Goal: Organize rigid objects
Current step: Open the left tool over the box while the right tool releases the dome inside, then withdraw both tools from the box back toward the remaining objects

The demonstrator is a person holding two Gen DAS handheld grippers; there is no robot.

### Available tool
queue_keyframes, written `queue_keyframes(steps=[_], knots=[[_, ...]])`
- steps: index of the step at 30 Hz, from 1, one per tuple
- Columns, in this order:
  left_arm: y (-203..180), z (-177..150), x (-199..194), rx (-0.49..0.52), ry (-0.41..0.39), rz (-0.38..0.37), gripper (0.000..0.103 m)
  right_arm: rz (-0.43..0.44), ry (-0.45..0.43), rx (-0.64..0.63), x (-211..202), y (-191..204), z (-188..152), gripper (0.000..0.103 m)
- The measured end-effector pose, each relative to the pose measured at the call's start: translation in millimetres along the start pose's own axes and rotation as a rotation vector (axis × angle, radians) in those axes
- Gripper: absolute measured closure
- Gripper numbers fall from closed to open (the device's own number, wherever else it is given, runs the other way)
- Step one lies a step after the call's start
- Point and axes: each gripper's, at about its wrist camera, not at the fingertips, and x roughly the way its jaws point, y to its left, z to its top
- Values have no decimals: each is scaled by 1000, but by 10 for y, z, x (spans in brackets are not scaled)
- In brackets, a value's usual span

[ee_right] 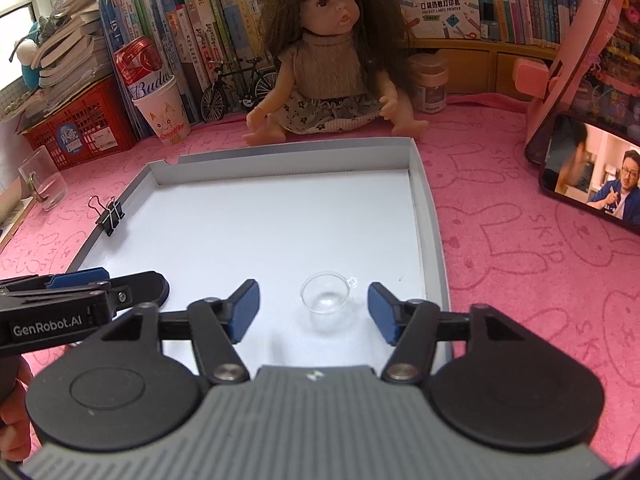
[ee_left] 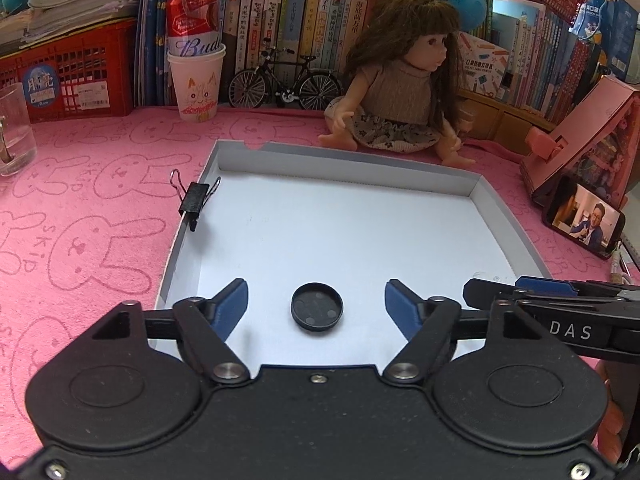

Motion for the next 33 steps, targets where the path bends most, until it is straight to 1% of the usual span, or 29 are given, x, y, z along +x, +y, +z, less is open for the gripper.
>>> queue_keyframes(steps=[2,4,9,15,20,24,28,30,33], knots=[[-15,-6,-58,7,-12,-7,24,-4,-13,-7,-44,11,-20,20],[-24,-11,-109,10,-23,-8,20,-5,-23,-14,-81,20,-41,17],[-14,-47,-252,-13,-44,-13,17,-6,-49,-35,-190,55,-98,14],[25,-180,-437,-57,-63,-41,16,3,-102,-60,-390,82,-187,7],[23,-304,-619,-77,-104,-56,15,8,-156,-61,-563,76,-272,1],[32,-398,-733,-85,-106,-74,15,22,-179,-38,-675,36,-330,1],[37,-505,-843,-79,-116,-75,15,17,-209,-49,-783,24,-406,0],[38,-565,-898,-70,-132,-81,15,16,-224,-57,-835,17,-457,0],[29,-658,-988,-40,-176,-114,15,13,-240,-76,-896,20,-554,0]])
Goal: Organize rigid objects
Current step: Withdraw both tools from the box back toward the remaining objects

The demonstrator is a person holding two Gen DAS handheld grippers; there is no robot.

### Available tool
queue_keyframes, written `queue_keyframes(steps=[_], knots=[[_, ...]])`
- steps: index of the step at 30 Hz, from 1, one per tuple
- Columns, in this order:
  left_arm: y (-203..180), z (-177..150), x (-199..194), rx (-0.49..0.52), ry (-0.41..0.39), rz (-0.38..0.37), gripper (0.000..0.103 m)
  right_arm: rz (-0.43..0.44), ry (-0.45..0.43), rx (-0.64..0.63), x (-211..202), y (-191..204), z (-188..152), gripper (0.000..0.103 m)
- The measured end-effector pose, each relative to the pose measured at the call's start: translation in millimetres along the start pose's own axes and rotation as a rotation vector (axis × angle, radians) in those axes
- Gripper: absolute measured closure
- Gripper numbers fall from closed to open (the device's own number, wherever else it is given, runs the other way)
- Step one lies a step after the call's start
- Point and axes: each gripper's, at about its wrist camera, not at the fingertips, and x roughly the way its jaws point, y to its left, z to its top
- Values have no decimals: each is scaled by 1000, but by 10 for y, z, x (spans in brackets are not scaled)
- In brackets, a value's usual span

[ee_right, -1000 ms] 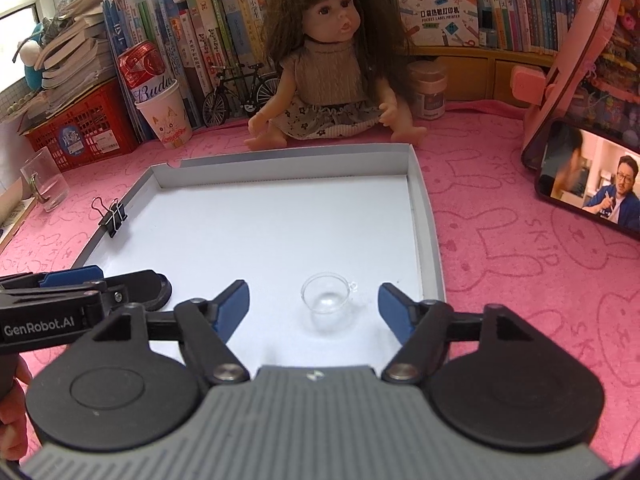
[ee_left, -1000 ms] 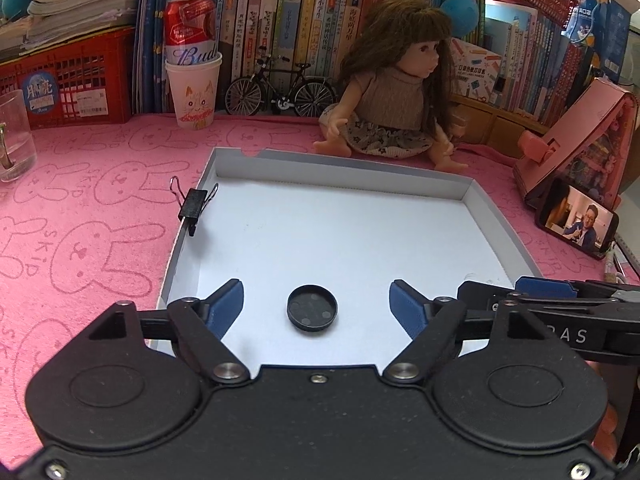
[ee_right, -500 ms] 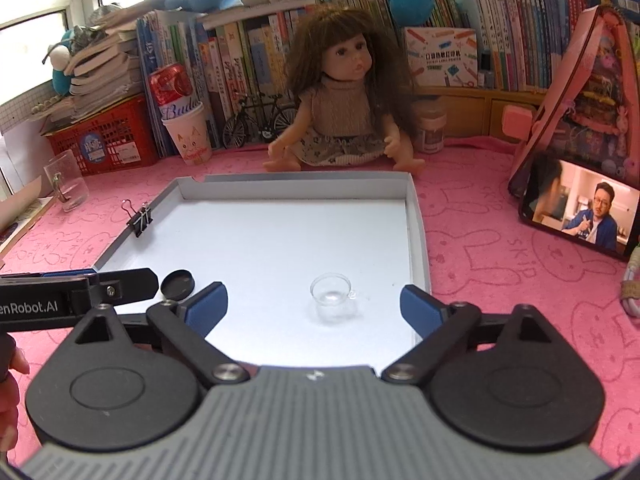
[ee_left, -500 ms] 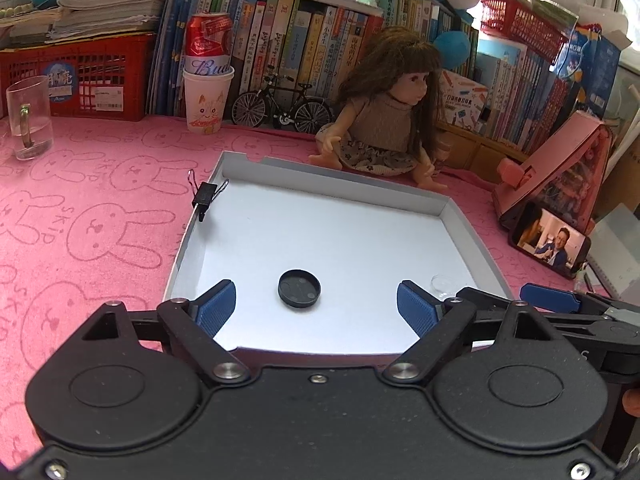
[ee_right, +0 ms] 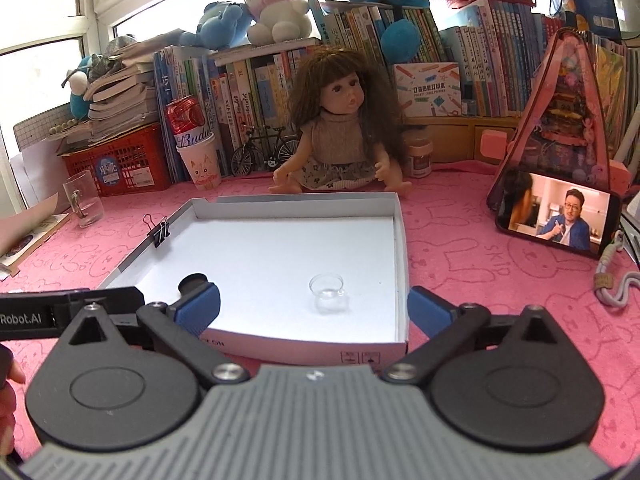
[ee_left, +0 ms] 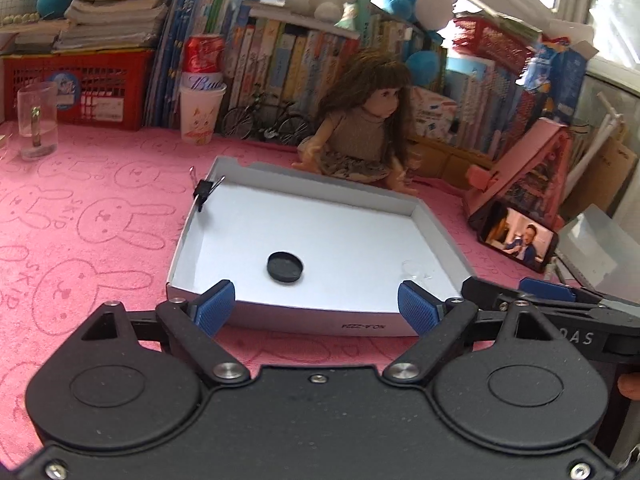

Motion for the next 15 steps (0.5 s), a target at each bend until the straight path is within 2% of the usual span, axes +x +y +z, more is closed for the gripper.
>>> queue_keyframes(steps=[5,15], knots=[[-82,-118,-122,71,-29,28,14,4,-11,-21,-108,25,-170,0],[-114,-498,-367,141,-38,59,13,-21,-56,-67,-365,57,-467,0]])
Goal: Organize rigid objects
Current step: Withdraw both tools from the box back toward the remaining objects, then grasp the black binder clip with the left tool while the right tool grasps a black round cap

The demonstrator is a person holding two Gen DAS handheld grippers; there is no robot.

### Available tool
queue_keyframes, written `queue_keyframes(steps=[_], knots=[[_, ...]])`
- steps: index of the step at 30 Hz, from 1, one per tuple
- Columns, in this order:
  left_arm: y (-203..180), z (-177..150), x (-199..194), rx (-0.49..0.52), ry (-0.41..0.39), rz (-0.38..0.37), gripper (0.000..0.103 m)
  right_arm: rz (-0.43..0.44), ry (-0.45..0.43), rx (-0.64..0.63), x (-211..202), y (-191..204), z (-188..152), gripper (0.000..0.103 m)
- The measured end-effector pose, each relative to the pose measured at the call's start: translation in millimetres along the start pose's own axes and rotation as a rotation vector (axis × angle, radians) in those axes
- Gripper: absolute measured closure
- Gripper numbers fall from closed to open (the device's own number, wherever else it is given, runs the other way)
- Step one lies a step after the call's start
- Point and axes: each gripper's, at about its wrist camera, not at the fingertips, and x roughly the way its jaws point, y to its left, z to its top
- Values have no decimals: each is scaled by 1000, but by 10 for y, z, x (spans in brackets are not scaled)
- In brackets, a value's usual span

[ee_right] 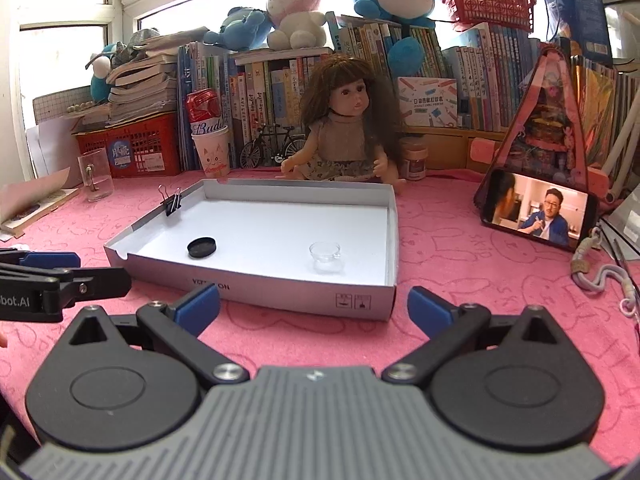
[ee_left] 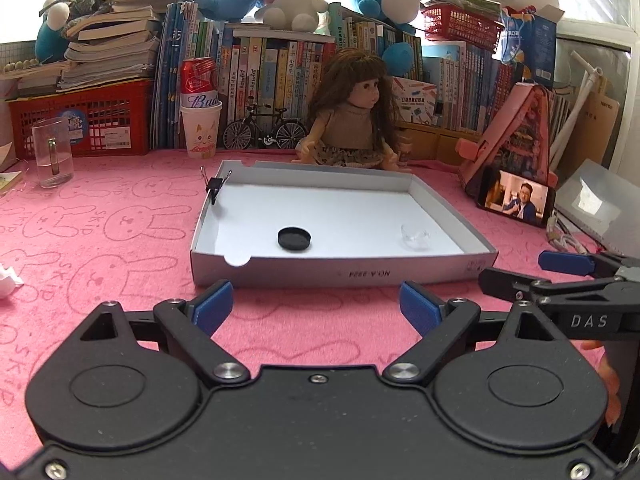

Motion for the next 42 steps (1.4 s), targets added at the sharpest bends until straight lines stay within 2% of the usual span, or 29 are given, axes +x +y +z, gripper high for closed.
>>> queue_keyframes(steps=[3,8,11,16,18,21,27,32,35,37,39,42], knots=[[-13,-90,-42,21,1,16,13,-8,-3,26,-70,-36,-104,0],[-16,-230,-82,49,22,38,14,-26,-64,15,-221,-49,-323,0],[11,-287,-91,45,35,55,18,-53,-80,21,-296,-58,-430,0],[73,-382,-136,45,70,65,31,-62,-58,31,-366,-109,-564,1],[117,-406,-160,27,85,58,42,-56,-48,39,-412,-133,-612,5],[150,-427,-181,7,99,48,51,-50,-34,43,-456,-142,-668,11],[93,-467,-180,23,116,48,56,-33,-18,40,-454,-98,-695,22],[55,-476,-170,32,118,53,56,-15,-4,52,-430,-86,-696,40],[32,-481,-163,33,115,51,56,-7,1,54,-428,-85,-697,47],[25,-484,-159,31,112,49,60,-5,2,54,-429,-80,-692,49],[18,-487,-160,31,109,48,71,1,3,58,-428,-84,-687,50],[5,-494,-163,35,108,41,78,6,1,62,-423,-85,-681,51]])
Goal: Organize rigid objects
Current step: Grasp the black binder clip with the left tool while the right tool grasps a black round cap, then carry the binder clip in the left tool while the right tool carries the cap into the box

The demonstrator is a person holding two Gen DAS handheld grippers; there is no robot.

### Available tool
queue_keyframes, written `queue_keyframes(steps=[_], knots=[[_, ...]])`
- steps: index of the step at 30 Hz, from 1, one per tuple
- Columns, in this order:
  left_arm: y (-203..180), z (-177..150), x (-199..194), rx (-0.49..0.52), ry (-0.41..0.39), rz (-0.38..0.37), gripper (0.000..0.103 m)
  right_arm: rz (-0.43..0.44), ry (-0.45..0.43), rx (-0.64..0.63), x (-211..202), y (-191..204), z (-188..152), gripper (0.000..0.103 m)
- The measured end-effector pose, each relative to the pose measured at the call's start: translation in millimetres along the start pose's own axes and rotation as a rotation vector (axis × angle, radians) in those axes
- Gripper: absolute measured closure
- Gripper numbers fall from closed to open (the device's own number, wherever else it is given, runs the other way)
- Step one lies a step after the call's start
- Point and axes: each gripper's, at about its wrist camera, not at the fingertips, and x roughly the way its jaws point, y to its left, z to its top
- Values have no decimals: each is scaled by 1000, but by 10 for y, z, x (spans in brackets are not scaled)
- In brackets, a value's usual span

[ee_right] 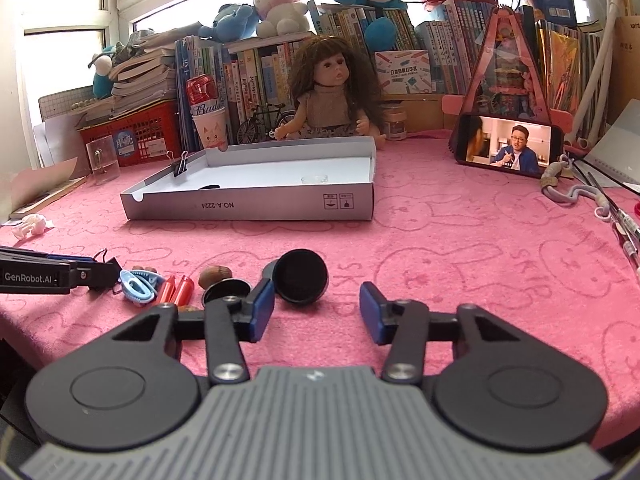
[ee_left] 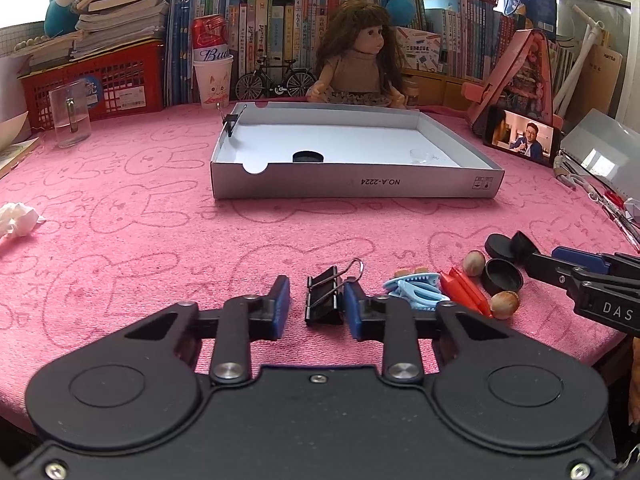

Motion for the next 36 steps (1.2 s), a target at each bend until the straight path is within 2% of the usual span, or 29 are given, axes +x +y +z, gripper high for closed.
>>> queue_keyframes(steps=[5,12,17,36], knots=[[-21,4,-5,3,-1,-7,84,5,-9,-14,30,31,32,51],[-9,13,-11,-3,1,-6,84,-4,-11,-5,123,47,90,51],[3,23,-13,-8,0,-5,84,-8,15,1,176,41,90,64],[22,173,-11,-17,-37,15,84,-13,-2,-23,131,95,179,65]])
